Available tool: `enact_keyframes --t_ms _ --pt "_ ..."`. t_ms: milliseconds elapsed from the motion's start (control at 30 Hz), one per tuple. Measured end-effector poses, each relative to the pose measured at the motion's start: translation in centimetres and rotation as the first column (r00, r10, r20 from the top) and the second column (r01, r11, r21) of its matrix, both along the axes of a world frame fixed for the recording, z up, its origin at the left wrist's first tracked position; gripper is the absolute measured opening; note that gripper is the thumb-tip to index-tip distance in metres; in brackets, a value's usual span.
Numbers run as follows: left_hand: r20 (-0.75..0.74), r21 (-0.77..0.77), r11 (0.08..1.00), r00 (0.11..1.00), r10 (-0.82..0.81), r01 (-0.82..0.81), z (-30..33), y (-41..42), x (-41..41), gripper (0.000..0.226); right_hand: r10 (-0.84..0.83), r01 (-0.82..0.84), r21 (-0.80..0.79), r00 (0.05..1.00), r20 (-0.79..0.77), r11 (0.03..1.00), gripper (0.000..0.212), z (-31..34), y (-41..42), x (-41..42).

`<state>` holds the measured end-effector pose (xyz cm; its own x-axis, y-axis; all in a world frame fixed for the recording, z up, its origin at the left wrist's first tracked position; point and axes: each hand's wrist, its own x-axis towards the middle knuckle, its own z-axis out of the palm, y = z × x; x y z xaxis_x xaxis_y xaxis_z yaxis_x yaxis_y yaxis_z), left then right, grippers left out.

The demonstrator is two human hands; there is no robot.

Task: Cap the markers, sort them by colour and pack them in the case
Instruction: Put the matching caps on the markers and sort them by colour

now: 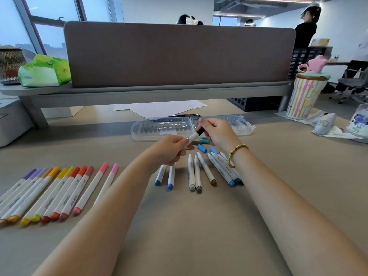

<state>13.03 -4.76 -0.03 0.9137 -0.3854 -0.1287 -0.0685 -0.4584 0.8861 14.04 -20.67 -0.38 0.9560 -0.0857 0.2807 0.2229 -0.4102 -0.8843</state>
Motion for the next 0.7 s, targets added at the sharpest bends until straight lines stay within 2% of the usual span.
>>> enact_keyframes --t_ms 267,367,433,467,533,567,600,700 --pt "-0.018 -0.092 0.989 0.993 0.113 -0.114 -0.2 -0.6 0.1 0.03 -0.04 0.041 0.074 0.999 -0.01 0.996 0.031 -0.2 0.8 0.1" --pt "-0.006 -0.059 0.993 0.994 0.107 -0.107 0.4 -0.7 0.3 0.03 -0.035 0.036 0.14 0.999 -0.004 0.99 0.031 0.1 0.8 0.0" --pt "0.084 0.075 0.989 0.989 0.12 -0.126 0.8 0.0 0.6 0.033 -0.02 0.022 0.131 1.0 -0.022 0.991 0.032 0.1 1.0 0.0" --pt "0.186 0.205 0.966 0.975 0.121 -0.159 0.8 0.6 0.9 0.033 -0.018 0.022 0.122 0.999 -0.036 0.992 0.033 0.0 1.1 0.0" --pt "0.408 0.501 0.811 0.909 0.087 -0.303 0.5 2.2 1.9 0.029 -0.042 0.049 0.101 0.997 -0.066 0.994 0.036 0.0 1.0 0.0" --pt "0.459 0.596 0.717 0.886 0.066 -0.362 0.3 2.9 2.1 0.026 -0.058 0.065 0.088 0.995 -0.085 0.994 0.037 0.1 0.7 0.1" --pt "0.454 0.659 0.648 0.889 0.063 -0.382 -0.1 3.6 2.3 0.027 -0.072 0.08 0.065 0.992 -0.107 0.995 0.038 0.1 0.3 0.1" --pt "0.329 0.779 0.546 0.942 0.064 -0.309 -1.0 4.3 2.2 0.042 -0.114 0.108 -0.042 0.976 -0.183 0.993 0.036 0.3 -1.0 0.2"
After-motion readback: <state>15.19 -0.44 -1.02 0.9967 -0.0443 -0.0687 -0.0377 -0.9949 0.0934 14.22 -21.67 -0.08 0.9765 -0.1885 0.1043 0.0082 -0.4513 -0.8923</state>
